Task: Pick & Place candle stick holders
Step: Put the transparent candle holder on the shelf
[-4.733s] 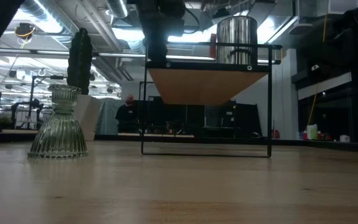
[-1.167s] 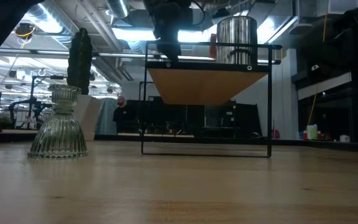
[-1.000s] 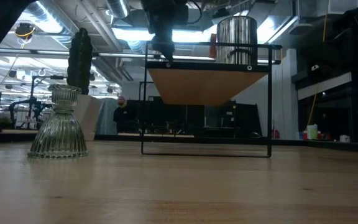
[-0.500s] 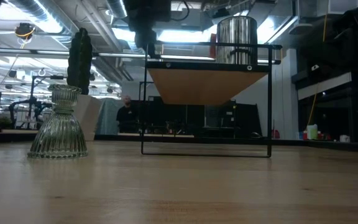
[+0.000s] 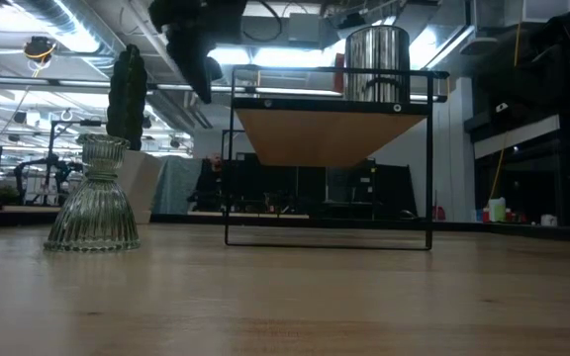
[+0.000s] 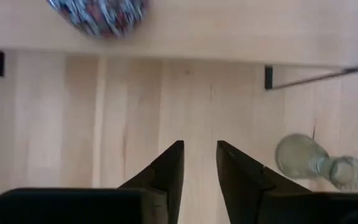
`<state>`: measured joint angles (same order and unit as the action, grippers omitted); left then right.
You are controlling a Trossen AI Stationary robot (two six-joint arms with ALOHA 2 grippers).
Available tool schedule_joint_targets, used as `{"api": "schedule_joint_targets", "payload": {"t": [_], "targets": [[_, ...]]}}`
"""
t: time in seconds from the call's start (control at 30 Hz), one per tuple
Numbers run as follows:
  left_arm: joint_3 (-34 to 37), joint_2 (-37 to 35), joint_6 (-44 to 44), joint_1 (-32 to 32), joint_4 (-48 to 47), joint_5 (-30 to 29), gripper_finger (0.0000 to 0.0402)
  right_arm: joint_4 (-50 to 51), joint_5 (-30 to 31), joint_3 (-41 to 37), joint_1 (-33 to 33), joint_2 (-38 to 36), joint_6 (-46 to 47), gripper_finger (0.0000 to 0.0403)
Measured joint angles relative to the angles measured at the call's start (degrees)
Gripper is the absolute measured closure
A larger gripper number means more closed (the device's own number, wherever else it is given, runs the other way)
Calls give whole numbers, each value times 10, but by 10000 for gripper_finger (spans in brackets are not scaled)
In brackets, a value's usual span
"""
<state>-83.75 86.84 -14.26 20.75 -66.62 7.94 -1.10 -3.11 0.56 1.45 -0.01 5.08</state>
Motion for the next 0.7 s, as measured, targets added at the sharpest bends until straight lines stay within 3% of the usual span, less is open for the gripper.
{"api": "schedule_joint_targets", "payload": {"t": [0.7], "targets": [[28, -13, -17, -26, -11, 8, 399, 0, 0, 0, 0, 0, 0, 398]]}}
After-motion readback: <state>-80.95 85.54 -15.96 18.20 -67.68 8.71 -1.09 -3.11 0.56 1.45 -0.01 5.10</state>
